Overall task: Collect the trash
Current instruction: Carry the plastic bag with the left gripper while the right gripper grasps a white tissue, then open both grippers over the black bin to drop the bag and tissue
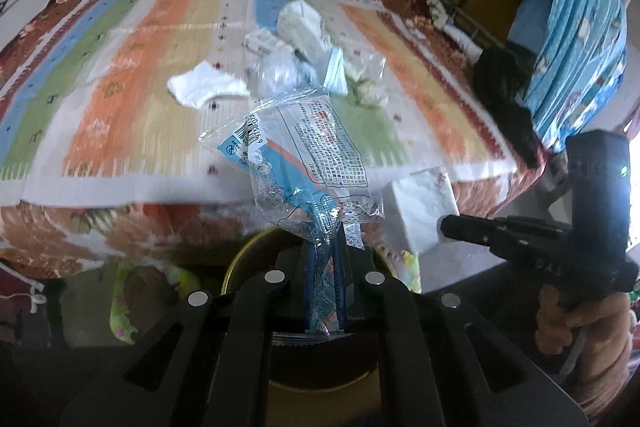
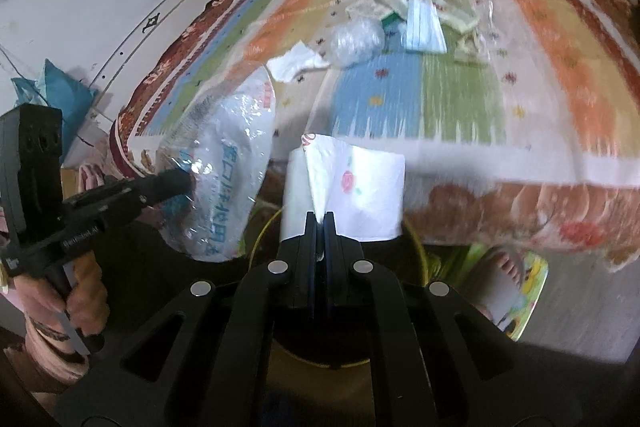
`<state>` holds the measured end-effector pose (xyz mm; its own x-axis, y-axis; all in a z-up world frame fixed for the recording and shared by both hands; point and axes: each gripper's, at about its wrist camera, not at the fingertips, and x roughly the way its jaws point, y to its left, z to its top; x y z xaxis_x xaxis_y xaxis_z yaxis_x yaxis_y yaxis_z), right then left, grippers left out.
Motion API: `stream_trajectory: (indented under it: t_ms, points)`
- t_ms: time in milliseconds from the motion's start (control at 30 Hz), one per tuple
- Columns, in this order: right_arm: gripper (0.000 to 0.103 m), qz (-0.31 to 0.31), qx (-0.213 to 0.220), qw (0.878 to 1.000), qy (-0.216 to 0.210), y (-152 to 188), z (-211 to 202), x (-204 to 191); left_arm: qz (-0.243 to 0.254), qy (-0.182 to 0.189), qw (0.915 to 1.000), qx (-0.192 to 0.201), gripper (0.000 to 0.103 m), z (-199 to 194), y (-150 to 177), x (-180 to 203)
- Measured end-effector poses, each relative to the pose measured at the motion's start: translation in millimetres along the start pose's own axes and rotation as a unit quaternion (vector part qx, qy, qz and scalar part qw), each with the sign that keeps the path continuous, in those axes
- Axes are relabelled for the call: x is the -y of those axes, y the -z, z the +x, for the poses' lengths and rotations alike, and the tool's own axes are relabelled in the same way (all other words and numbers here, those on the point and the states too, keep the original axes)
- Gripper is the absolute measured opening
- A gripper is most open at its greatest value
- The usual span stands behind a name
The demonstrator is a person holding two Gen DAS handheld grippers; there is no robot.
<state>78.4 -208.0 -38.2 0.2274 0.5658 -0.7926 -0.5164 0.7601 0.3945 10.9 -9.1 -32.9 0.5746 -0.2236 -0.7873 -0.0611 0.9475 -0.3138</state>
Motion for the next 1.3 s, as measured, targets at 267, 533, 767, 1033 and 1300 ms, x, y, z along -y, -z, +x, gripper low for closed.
stream_trajectory:
  t_ms: [267,533,767,1033,1300]
  points:
    - [0.003,0.027,-0.027,0.999,0.003,34.3,16.4,0.0,0.010,-0.024,0.9975,-0.066,0.007,25.5,41.0,6.3]
    - [0.003,0.036,-0.053,0.998,-0.002,55.0,26.4,-2.8,0.018,-0.032,0.9917,-0.123,0.007,47.3,69.1,11.8]
    - [0.009,0.043,-0.073,0.996,-0.007,54.8,33.6,-1.1,-0.011,-0.027,0.9884,-0.149,0.033,57.2,69.3,5.9]
    - [0.025,0.047,-0.070,0.996,-0.005,53.2,33.7,-0.3,-0.042,-0.027,0.9896,-0.135,0.057,54.4,61.4,-2.5]
    - [0.034,0.034,-0.059,0.998,0.011,49.3,33.0,-3.2,-0.045,-0.026,0.9920,-0.115,0.059,47.6,55.6,-3.1]
